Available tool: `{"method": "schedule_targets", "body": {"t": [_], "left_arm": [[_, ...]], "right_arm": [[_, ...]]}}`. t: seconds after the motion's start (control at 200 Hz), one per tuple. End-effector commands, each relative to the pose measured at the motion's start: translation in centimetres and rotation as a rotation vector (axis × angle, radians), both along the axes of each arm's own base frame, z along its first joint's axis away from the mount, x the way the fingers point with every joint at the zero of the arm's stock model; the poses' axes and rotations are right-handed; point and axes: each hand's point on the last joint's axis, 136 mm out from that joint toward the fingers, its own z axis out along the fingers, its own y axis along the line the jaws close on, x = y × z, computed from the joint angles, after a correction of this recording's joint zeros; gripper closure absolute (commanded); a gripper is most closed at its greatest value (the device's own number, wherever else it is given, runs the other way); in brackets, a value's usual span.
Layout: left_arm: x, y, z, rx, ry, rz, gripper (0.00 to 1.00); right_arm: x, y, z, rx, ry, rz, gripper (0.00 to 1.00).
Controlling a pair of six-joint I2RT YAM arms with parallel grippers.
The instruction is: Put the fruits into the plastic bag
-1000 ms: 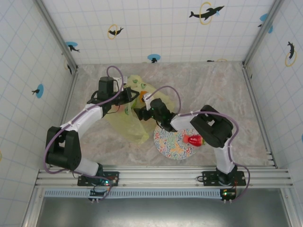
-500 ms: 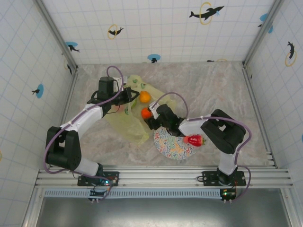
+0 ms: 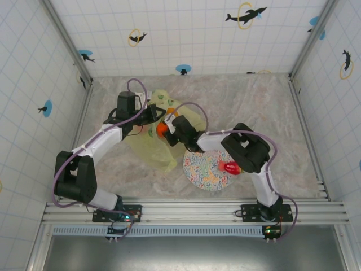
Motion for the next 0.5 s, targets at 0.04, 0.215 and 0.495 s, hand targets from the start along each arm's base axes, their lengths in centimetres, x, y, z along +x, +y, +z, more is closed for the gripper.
{"method": "schedule_targets", "body": {"t": [0.04,0.215,0.495], "left_arm": [[-0.3,-0.1,0.8,-0.009,-0.027,-0.013,1.0],[-0.4,0.0,0.9,-0.011,-0.028,-0.013,1.0],[-0.4,0.0,1.0,-0.011,-0.028,-0.012,1.0]], "right_arm": [[1.2,1.3,0.8,0.048,-0.006,-0.015,0.56],[-0.6,-0.6,2.0,0.044,-0.012,-0.012,0.48],[-5.8,-5.1,4.5,0.004,0.013,0.054,0.38]]}}
